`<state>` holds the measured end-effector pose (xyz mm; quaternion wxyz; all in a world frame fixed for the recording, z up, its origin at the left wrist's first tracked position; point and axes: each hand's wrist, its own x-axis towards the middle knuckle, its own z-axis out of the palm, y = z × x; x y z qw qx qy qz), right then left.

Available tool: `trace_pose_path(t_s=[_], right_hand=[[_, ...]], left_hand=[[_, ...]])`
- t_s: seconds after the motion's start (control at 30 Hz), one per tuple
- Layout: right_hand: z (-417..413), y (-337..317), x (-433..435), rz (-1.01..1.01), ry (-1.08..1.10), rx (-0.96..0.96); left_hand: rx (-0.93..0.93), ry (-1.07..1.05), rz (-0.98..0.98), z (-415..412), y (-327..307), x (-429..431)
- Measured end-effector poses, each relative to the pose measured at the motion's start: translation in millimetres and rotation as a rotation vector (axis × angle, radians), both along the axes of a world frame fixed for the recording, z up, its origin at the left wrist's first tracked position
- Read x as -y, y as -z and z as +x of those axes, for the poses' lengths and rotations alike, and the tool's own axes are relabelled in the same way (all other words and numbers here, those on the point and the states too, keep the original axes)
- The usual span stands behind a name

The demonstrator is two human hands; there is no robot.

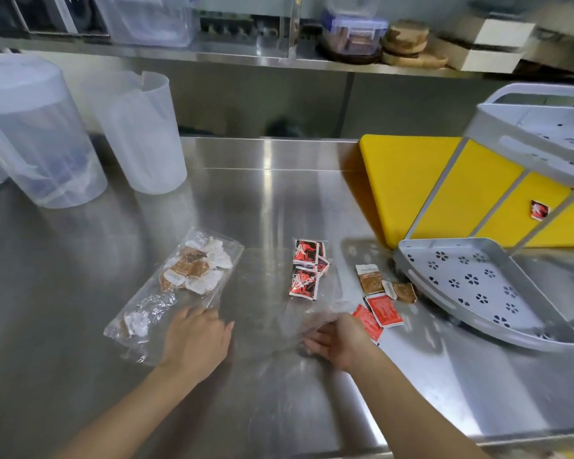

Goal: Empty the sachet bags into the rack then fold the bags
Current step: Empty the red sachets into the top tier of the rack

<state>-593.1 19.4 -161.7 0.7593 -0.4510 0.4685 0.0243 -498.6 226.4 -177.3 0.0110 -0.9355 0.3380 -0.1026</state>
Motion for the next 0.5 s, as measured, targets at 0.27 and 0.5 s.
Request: trace_pose_path(t_s=[0.27,0.5], right_hand=[[-16,-25,49,-1.141,-0.175,-0.268],[16,-4,4,-1.454,-0.730,-0.053]], left_hand=[[-0.218,0.192,-0.053,3,12,64],[-0.262,0.072,0.020,-4,46,54]])
